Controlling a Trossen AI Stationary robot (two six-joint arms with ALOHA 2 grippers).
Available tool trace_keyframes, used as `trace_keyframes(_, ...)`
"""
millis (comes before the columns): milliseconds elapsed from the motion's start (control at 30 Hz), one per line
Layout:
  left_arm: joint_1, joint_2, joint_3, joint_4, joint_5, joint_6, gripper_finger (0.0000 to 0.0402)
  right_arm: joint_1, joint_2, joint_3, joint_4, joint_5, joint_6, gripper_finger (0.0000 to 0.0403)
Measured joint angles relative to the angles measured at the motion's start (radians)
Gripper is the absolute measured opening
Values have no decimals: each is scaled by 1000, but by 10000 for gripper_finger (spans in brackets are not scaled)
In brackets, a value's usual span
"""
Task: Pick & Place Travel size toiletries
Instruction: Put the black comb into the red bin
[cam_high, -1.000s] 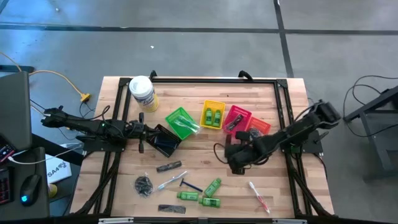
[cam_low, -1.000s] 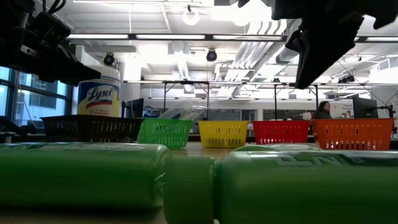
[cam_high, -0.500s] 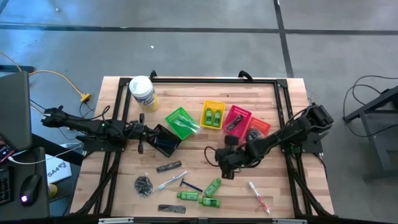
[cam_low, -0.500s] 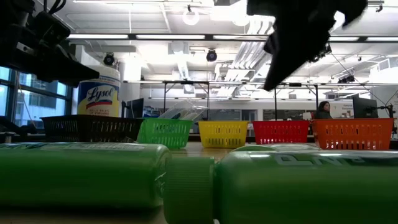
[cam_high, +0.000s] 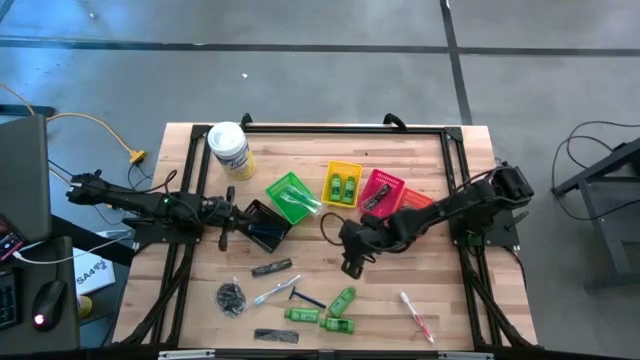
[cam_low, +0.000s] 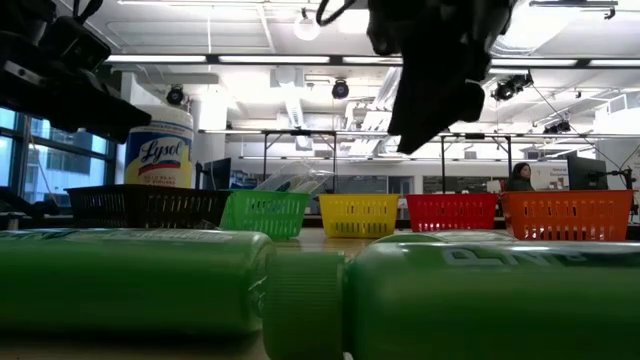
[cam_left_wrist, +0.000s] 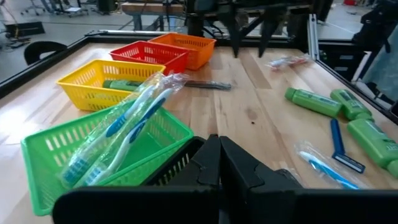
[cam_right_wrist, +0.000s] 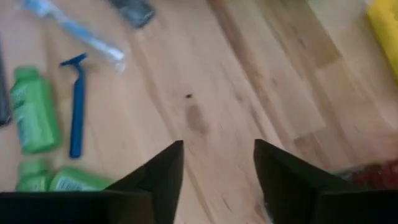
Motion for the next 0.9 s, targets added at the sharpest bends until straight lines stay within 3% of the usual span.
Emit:
trace_keyframes(267, 0, 0, 0, -4, 25, 0, 0, -40, 1, 0, -27, -26, 186, 242)
trace_keyframes(633, 0, 0, 0, -5, 28, 34, 0, -31, 54, 1, -57, 6, 339, 244)
trace_keyframes(900, 0, 0, 14, -25, 34, 54, 0, -24, 80, 0, -82, 39, 366, 244)
